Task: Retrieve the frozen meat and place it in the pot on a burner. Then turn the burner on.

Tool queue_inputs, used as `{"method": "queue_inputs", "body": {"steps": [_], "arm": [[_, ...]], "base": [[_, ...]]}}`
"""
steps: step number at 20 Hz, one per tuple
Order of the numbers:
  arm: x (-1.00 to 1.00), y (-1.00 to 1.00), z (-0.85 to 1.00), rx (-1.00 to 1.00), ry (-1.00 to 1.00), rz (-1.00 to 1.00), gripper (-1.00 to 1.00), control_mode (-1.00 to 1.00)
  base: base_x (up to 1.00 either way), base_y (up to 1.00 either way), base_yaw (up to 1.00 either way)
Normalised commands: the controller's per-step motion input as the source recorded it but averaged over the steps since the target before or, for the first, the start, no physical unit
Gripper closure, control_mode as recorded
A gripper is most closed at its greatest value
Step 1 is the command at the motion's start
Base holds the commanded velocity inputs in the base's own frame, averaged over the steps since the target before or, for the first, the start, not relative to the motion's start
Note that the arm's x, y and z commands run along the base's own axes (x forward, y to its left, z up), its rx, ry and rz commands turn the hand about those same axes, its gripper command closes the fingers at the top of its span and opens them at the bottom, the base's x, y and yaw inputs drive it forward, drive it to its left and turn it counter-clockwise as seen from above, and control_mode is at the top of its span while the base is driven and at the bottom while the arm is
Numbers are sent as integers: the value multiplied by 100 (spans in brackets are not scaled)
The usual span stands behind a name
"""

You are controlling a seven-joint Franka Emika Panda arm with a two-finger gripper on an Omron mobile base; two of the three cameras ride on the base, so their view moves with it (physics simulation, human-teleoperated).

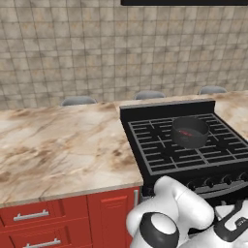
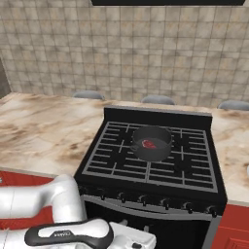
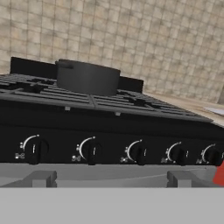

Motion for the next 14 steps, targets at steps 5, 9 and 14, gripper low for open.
{"method": "queue_inputs", "body": {"steps": [5, 9, 14], "arm": [[5, -13, 0, 0, -1, 0, -100, -100], [7, -14, 0, 0, 0, 0, -100, -100], [1, -1, 0, 0, 0, 0, -100, -100]], "base": [[0, 0, 0], [0, 0, 0], [0, 0, 0]]}}
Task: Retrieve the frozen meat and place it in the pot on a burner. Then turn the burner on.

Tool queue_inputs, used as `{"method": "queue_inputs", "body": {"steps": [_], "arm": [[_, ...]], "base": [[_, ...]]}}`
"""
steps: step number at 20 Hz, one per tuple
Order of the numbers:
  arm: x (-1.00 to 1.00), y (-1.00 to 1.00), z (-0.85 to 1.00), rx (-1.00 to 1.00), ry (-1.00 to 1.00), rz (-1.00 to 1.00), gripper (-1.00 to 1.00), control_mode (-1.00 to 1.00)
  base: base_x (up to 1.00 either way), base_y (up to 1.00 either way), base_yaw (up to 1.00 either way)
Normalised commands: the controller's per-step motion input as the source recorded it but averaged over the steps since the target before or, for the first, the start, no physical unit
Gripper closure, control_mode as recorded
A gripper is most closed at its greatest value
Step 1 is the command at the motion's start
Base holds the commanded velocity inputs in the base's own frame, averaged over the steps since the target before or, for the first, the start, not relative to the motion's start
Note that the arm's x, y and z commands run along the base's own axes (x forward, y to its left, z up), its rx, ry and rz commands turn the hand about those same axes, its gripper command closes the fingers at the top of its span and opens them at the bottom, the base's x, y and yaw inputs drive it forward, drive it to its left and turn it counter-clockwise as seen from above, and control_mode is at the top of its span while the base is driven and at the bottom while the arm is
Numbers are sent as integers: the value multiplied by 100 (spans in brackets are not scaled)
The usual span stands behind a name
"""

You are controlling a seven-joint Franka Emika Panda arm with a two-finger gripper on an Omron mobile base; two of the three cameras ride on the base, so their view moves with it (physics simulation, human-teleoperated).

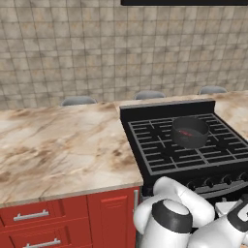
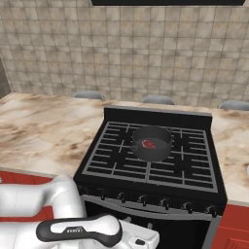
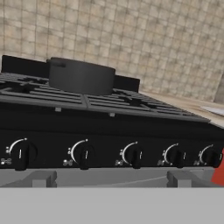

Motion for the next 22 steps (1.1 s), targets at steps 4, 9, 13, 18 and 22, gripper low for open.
{"method": "queue_inputs", "body": {"steps": [4, 9, 13, 18, 22], "arm": [[0, 1, 0, 0, 0, 0, -100, -100], [2, 0, 0, 0, 0, 0, -100, -100], [21, 5, -12, 8, 0, 0, -100, -100], [6, 2, -10, 7, 0, 0, -100, -100], [4, -7, -9, 4, 0, 2, -100, -100]], "base": [[0, 0, 0], [0, 0, 0], [0, 0, 0], [0, 0, 0], [0, 0, 0]]}}
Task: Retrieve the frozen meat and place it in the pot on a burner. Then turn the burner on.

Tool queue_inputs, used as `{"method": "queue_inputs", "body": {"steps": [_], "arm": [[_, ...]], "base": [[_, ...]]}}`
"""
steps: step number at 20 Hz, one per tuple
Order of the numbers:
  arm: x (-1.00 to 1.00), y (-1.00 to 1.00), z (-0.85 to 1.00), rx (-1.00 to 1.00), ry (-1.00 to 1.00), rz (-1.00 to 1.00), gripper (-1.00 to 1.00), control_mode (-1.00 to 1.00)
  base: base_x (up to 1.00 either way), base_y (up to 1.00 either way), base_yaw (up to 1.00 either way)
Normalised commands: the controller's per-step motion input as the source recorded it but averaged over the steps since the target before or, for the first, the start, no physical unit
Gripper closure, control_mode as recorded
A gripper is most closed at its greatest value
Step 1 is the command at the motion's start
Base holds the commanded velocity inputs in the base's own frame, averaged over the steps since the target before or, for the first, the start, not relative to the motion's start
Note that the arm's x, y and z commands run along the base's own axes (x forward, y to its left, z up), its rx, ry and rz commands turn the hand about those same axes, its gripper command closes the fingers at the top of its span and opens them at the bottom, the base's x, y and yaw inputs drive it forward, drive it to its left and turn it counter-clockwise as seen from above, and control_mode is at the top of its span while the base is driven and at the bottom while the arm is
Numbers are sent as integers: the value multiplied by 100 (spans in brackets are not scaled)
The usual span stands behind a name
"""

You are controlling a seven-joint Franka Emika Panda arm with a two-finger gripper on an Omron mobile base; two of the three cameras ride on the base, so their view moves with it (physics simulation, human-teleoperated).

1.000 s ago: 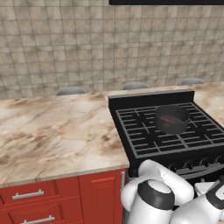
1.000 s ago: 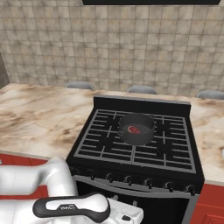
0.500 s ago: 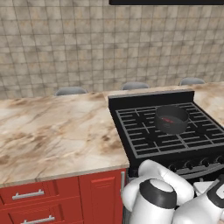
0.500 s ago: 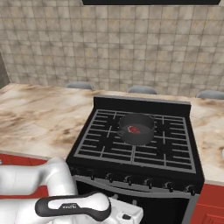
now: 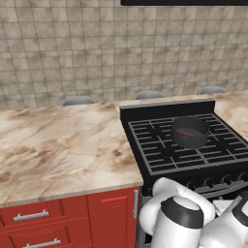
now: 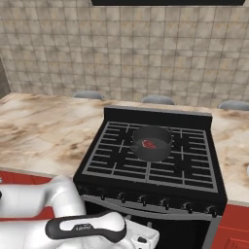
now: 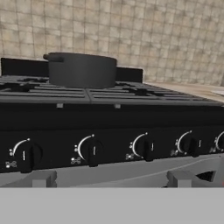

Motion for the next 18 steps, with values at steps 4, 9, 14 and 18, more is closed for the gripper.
{"method": "queue_inputs", "body": {"steps": [4, 9, 14, 18], "arm": [[8, -29, -7, 0, 0, 5, -100, -100], [12, -23, -5, 0, 0, 6, -100, -100], [12, -23, -14, 2, -3, 8, -100, -100], [15, -41, -17, 3, 0, 1, -100, -100]], "base": [[0, 0, 0], [0, 0, 0], [0, 0, 0], [0, 0, 0]]}}
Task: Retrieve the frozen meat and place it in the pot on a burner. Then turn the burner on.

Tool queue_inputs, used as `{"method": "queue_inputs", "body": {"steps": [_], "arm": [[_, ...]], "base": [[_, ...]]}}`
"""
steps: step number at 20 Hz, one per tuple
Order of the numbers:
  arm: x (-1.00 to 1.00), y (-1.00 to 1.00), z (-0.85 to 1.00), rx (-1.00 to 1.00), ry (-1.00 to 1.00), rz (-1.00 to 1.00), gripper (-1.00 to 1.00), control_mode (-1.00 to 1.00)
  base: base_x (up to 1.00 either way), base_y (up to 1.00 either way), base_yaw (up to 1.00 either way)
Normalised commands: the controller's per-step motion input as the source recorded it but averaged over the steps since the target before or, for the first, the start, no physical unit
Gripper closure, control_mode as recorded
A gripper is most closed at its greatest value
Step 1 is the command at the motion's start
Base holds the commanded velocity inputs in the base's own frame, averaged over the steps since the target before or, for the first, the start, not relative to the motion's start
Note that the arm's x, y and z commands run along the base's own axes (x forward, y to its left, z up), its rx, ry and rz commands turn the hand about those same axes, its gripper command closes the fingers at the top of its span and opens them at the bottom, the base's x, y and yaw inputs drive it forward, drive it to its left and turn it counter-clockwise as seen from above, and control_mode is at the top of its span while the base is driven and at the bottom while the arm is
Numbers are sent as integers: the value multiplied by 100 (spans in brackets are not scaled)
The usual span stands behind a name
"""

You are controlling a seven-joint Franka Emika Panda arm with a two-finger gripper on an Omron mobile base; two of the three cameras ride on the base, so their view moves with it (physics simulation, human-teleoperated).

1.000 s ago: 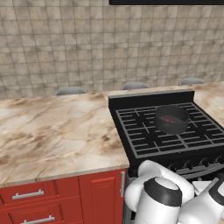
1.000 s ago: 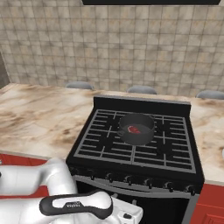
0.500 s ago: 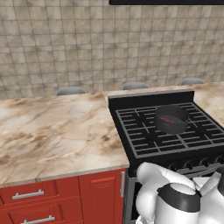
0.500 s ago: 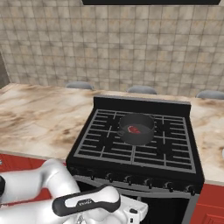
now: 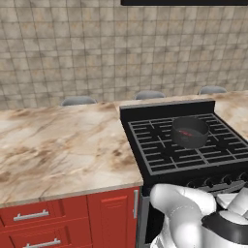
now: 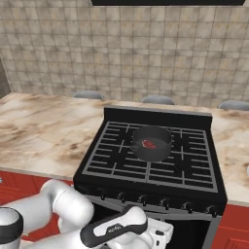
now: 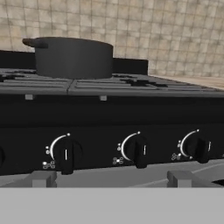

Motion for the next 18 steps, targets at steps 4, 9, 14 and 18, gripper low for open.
{"method": "queue_inputs", "body": {"steps": [4, 9, 14, 18], "arm": [[14, -44, -14, 1, 0, 0, -100, -100], [20, -19, -1, 0, 0, 1, -100, -100], [31, -5, 0, 0, 0, 6, -100, -100], [23, 0, 0, 0, 0, 5, -100, -100]], "base": [[0, 0, 0], [0, 0, 0], [0, 0, 0], [0, 0, 0]]}}
